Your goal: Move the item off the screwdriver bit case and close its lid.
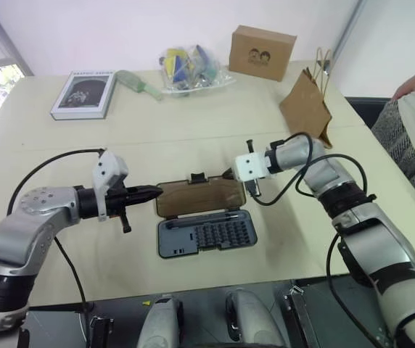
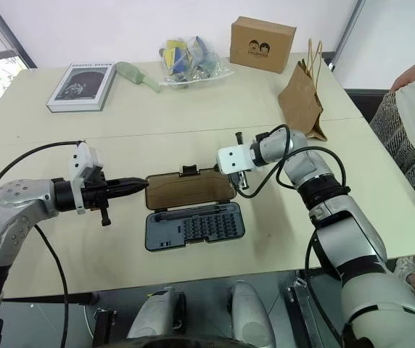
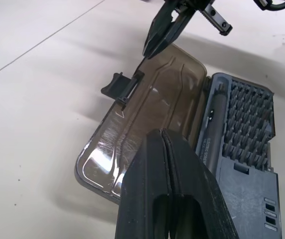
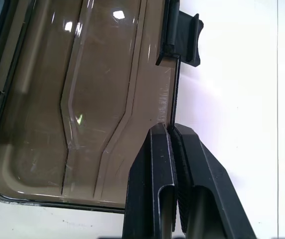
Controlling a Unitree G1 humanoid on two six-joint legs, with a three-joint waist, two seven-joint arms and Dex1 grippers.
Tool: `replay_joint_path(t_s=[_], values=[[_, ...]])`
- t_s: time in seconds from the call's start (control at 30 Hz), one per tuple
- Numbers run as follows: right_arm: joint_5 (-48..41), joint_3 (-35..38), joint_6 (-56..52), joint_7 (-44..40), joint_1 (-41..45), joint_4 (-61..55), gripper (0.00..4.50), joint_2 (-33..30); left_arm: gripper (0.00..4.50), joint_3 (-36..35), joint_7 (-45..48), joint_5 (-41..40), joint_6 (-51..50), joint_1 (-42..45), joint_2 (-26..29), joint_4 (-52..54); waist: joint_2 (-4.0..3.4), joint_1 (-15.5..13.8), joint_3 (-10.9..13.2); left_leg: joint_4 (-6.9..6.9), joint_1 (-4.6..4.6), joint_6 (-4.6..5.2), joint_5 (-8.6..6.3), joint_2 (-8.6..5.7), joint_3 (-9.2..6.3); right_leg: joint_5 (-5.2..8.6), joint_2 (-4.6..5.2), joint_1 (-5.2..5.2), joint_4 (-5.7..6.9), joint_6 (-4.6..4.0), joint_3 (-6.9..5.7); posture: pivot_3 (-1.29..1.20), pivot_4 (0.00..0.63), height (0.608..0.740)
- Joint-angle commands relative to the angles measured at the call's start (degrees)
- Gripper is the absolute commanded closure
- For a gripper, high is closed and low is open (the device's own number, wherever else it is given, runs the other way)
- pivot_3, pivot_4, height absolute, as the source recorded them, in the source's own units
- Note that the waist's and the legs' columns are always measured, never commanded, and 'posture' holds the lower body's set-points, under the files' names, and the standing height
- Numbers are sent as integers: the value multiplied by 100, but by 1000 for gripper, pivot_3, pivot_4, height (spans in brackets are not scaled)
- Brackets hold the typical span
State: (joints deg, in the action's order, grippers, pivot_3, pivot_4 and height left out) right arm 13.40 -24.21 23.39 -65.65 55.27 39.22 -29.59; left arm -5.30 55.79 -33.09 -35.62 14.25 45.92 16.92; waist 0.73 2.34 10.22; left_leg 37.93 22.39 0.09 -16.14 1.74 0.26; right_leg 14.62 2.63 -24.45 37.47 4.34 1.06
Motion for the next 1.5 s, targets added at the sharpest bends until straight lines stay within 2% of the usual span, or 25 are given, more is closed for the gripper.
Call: replay_joint_path(t_s=[0.03, 0.57, 0.8, 0.83, 0.87, 1.07, 1.23, 1.37, 1.5], values=[[58, 49, -54, -14, 43, -153, 4473, -59, 4500, -59, -2, -7, 76, 67, -12, 72, 0, 0, 0, 0, 0, 0, 0, 0, 0, 0, 0, 0, 0, 0, 0, 0, 150, 740], [246, 62, -28, 35, -24, -103, 4473, -325, 4500, 30, 25, 67, 108, 104, -31, 70, 0, -24, 0, 0, 0, 0, 0, -2, 1, 0, 2, 0, -1, 0, 0, 0, 150, 740], [52, 142, -282, -67, -164, -327, 4473, -352, 4500, 68, 61, 93, 122, 138, -47, 38, 0, -27, 0, 0, 0, 0, 0, -3, 1, 0, 2, 0, 0, 0, 0, 0, 150, 740], [51, 143, -308, -62, -165, -340, 3898, -351, 4500, 72, 67, 97, 124, 151, -48, 24, 0, -26, 0, 0, 0, 0, 0, -3, 2, 0, 1, 0, 0, 0, 0, 0, 150, 740], [56, 144, -327, -53, -167, -354, 3674, -351, 4500, 76, 71, 98, 125, 160, -51, 15, 0, -24, 0, 0, 0, 0, 0, -3, 2, 0, 1, 0, -1, 0, 0, 0, 150, 740], [-106, 225, -589, -261, -197, -583, 849, -388, 4500, 86, 74, 105, 123, 183, -76, -4, 0, 4, 0, 0, 0, 0, 0, -1, 1, 0, -2, 0, 0, 0, 0, 0, 150, 740], [-466, 588, -1097, -311, -129, -937, 849, -490, 4500, 65, 69, -20, 16, 169, -129, 88, 0, -2, 0, 0, 0, 0, 0, 0, 0, 0, -4, 0, 0, 0, 0, 0, 150, 740], [-897, 1102, -1757, -127, -268, -1482, 849, -541, 4500, -127, 20, -859, -617, 296, -296, 424, 0, -16, 0, 0, 1, 0, 0, 3, -1, 0, -1, 0, 0, 0, 0, 0, 150, 740], [-1184, 1442, -2388, 155, -535, -2021, 849, -479, 4500, -122, 47, -1164, -942, 330, -230, 559, 1, -21, 0, 0, 1, 0, 0, 2, -3, 0, 0, 0, 0, 0, 0, 0, 150, 740]])
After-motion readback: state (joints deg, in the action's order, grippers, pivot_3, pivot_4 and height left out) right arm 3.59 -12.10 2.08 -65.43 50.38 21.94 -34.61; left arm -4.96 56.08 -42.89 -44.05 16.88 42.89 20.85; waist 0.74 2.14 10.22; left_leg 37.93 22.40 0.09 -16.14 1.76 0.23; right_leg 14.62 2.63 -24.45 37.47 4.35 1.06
